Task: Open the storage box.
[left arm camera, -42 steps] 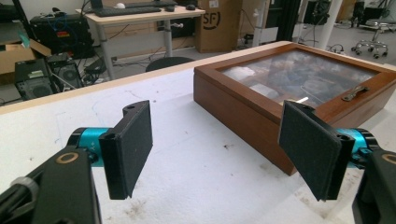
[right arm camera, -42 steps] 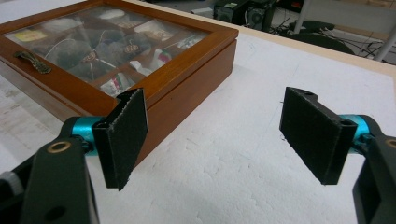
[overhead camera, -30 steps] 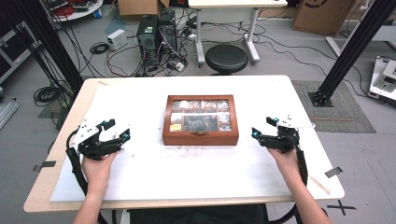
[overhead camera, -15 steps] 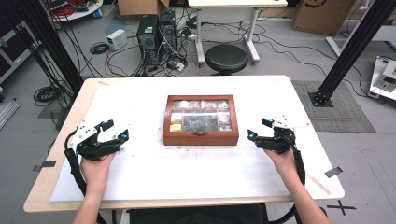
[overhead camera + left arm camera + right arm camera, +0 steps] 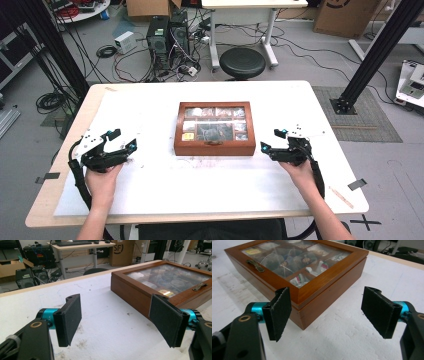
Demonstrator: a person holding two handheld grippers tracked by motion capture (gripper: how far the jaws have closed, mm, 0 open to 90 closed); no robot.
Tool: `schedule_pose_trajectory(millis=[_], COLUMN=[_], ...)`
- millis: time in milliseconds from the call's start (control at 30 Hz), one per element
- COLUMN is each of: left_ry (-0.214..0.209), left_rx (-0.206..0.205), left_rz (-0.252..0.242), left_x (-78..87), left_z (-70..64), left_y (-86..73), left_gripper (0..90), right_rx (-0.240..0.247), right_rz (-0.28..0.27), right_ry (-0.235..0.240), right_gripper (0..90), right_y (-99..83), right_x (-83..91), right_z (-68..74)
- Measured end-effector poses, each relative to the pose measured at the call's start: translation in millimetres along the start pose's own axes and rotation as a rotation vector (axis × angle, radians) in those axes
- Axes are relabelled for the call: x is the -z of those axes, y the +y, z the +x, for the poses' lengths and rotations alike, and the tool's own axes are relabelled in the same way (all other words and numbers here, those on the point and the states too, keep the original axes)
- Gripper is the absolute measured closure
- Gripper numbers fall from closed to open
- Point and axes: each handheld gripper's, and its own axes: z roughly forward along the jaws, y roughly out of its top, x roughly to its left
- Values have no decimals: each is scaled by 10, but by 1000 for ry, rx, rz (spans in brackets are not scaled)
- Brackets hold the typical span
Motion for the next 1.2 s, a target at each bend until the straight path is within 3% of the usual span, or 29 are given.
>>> schedule_pose_trajectory(millis=[333, 533, 767, 1200], left_ry=[16, 17, 23, 27], left_rx=[1, 3, 1, 9], left_rz=[13, 18, 27, 27], left_x=[2, -5, 1, 32], left_z=[14, 18, 21, 36], left_y=[-14, -20, -28, -43], left_gripper=[262, 262, 262, 262], right_rx=[14, 31, 45, 74], right_rz=[35, 89, 131, 156], right_ry=[61, 82, 100, 101], right_gripper=[291, 349, 412, 521], right_y=[-11, -23, -40, -32], right_x=[-106, -204, -275, -341], right_z=[71, 107, 117, 133])
